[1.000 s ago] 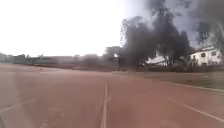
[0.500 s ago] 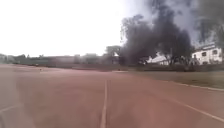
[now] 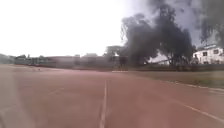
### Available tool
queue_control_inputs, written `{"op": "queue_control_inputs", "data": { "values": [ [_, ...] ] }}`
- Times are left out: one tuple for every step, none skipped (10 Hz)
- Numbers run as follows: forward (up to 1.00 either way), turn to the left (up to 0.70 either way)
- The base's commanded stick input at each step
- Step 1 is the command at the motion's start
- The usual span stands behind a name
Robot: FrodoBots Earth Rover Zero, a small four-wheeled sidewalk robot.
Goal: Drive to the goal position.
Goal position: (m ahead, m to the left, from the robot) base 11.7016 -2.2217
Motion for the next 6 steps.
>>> {"op": "queue_control_inputs", "data": {
  "values": [
    [0.70,0.00],
    [0.70,0.00],
    [0.70,0.00],
    [0.70,0.00],
    [0.70,0.00],
    [0.70,0.00]
  ]
}}
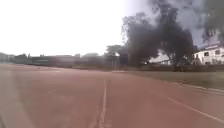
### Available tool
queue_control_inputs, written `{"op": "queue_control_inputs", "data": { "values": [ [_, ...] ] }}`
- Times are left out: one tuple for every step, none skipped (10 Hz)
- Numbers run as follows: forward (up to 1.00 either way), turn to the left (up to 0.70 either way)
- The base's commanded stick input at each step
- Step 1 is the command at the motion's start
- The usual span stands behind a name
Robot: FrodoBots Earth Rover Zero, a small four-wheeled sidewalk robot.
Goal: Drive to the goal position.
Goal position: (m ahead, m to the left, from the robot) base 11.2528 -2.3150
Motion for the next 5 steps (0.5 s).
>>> {"op": "queue_control_inputs", "data": {
  "values": [
    [0.70,0.00],
    [0.70,0.00],
    [0.70,0.00],
    [0.70,0.00],
    [0.70,0.00]
  ]
}}
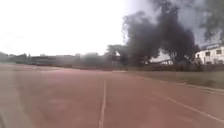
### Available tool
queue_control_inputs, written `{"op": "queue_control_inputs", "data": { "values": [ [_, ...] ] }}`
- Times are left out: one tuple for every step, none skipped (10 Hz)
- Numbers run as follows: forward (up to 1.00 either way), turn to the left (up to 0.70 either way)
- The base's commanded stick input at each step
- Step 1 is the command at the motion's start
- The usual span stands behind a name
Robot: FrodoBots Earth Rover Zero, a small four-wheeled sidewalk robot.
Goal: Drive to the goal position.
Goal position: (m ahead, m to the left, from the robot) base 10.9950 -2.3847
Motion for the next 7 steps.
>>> {"op": "queue_control_inputs", "data": {
  "values": [
    [0.70,0.00],
    [0.70,0.00],
    [0.70,0.00],
    [0.70,0.00],
    [0.70,0.00],
    [0.70,0.00],
    [0.70,0.00]
  ]
}}
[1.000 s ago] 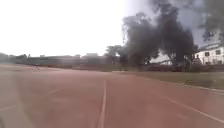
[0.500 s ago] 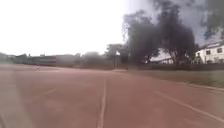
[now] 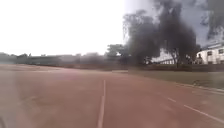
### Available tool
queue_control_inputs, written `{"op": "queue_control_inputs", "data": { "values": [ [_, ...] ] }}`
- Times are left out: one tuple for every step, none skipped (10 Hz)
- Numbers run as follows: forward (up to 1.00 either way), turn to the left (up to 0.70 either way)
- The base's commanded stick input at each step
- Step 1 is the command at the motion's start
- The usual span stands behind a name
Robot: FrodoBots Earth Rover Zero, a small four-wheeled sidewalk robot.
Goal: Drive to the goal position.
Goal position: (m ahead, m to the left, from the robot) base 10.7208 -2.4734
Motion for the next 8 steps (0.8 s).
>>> {"op": "queue_control_inputs", "data": {
  "values": [
    [0.70,0.00],
    [0.70,0.00],
    [0.70,0.00],
    [0.70,0.00],
    [0.70,0.00],
    [0.70,0.00],
    [0.70,0.00],
    [0.70,0.00]
  ]
}}
